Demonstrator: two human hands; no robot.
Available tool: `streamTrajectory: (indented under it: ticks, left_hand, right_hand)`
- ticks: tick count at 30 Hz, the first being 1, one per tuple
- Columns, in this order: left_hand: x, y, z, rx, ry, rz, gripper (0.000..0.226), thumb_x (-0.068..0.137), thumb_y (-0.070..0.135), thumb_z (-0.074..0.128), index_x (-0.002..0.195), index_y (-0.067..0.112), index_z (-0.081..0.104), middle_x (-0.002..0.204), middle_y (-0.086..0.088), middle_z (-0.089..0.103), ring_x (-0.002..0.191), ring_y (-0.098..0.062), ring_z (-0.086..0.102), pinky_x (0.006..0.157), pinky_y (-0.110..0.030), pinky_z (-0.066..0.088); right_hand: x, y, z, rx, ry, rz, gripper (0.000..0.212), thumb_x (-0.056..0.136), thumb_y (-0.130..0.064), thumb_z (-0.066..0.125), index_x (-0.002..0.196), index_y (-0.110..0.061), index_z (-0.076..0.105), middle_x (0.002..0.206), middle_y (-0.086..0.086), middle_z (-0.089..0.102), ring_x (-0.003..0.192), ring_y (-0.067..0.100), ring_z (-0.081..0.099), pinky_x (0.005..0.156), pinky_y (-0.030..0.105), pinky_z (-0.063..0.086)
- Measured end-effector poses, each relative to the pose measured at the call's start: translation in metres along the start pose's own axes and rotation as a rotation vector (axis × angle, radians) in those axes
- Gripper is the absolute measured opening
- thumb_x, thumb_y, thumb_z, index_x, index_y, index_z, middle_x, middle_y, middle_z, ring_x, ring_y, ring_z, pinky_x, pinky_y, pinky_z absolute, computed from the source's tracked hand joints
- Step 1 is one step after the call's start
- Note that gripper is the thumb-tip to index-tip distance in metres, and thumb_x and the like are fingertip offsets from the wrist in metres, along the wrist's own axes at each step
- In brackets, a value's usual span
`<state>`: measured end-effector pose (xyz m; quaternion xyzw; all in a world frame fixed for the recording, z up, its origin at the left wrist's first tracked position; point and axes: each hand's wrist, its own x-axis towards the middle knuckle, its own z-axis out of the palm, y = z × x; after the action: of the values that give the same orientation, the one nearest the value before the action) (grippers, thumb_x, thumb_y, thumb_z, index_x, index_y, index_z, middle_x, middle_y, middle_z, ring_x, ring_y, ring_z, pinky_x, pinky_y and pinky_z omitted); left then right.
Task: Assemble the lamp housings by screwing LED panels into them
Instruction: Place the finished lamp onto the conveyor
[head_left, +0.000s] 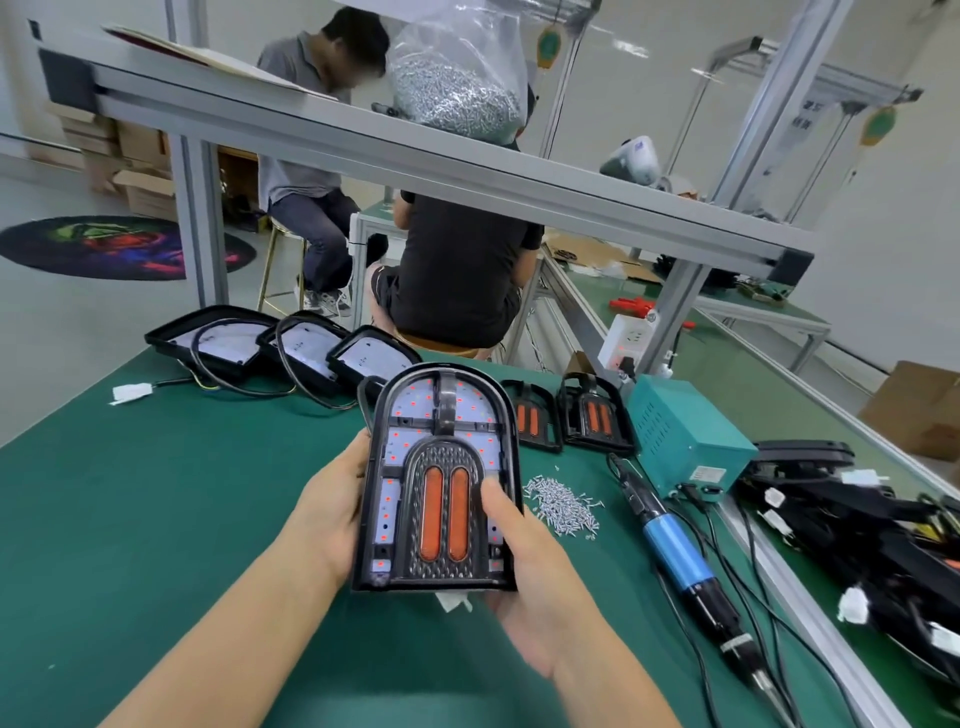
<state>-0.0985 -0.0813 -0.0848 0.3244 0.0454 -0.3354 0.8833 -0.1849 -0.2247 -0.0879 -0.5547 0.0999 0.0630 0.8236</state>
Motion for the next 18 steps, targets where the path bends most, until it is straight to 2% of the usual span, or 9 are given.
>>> streamTrajectory:
  ticks: [2, 5, 9, 11, 13, 15, 18]
  left_hand:
    - [-0.002, 0.0, 0.003, 0.036, 0.001, -0.029, 0.054, 0.09, 0.046, 0.053, 0.125, 0.005, 0.06, 0.122, -0.019, 0.061, 0.098, -0.034, 0.062, 0.085, -0.047, 0.053]
    - [-0.005, -0.001, 0.004, 0.083, -0.06, -0.084, 0.051, 0.088, 0.045, 0.056, 0.105, 0.0, 0.07, 0.106, -0.022, 0.067, 0.088, -0.035, 0.067, 0.076, -0.046, 0.057]
    - [0.0, -0.005, 0.0, 0.178, -0.063, 0.015, 0.066, 0.086, 0.061, 0.049, 0.116, 0.005, 0.068, 0.119, -0.022, 0.064, 0.109, -0.039, 0.062, 0.093, -0.052, 0.05]
    - [-0.003, -0.007, 0.003, 0.249, -0.095, 0.047, 0.067, 0.082, 0.065, 0.048, 0.112, 0.009, 0.07, 0.117, -0.021, 0.066, 0.105, -0.038, 0.064, 0.083, -0.048, 0.056]
    - [-0.01, -0.012, 0.007, 0.37, -0.134, 0.098, 0.057, 0.08, 0.058, 0.057, 0.11, 0.011, 0.071, 0.112, -0.02, 0.068, 0.098, -0.035, 0.068, 0.073, -0.042, 0.058]
    - [-0.013, -0.017, 0.008, 0.505, -0.122, 0.235, 0.042, 0.079, 0.042, 0.067, 0.112, 0.016, 0.068, 0.11, -0.016, 0.07, 0.094, -0.033, 0.07, 0.069, -0.038, 0.058]
    - [-0.016, -0.025, 0.012, 0.539, -0.08, 0.349, 0.026, 0.082, 0.028, 0.062, 0.107, 0.025, 0.069, 0.109, -0.012, 0.071, 0.093, -0.03, 0.07, 0.066, -0.034, 0.058]
  right_hand:
    - [-0.004, 0.002, -0.003, -0.041, -0.055, -0.011, 0.057, 0.075, -0.041, 0.074, 0.121, -0.009, 0.065, 0.106, 0.013, 0.073, 0.078, 0.019, 0.07, 0.061, 0.027, 0.054]
    - [-0.008, 0.005, -0.007, -0.061, -0.077, -0.018, 0.058, 0.068, -0.026, 0.086, 0.117, -0.003, 0.065, 0.103, 0.016, 0.073, 0.079, 0.022, 0.069, 0.064, 0.029, 0.055]
    - [-0.01, 0.008, -0.008, 0.005, -0.023, -0.052, 0.05, 0.065, -0.019, 0.083, 0.109, 0.0, 0.068, 0.089, 0.014, 0.073, 0.073, 0.023, 0.069, 0.064, 0.029, 0.056]
    - [-0.01, 0.008, -0.007, 0.026, 0.007, -0.086, 0.045, 0.065, -0.018, 0.082, 0.105, -0.001, 0.069, 0.088, 0.015, 0.072, 0.075, 0.024, 0.068, 0.068, 0.032, 0.057]
    - [-0.012, 0.007, -0.007, 0.035, 0.022, -0.125, 0.041, 0.064, -0.017, 0.081, 0.101, -0.002, 0.07, 0.087, 0.015, 0.072, 0.075, 0.025, 0.068, 0.07, 0.033, 0.057]
    - [-0.015, 0.004, -0.008, 0.06, 0.023, -0.144, 0.039, 0.066, -0.016, 0.08, 0.102, -0.003, 0.071, 0.09, 0.015, 0.074, 0.076, 0.024, 0.071, 0.067, 0.03, 0.057]
    - [-0.02, 0.003, -0.008, 0.095, 0.02, -0.145, 0.044, 0.072, -0.011, 0.077, 0.113, -0.002, 0.067, 0.105, 0.021, 0.072, 0.083, 0.026, 0.072, 0.068, 0.031, 0.057]
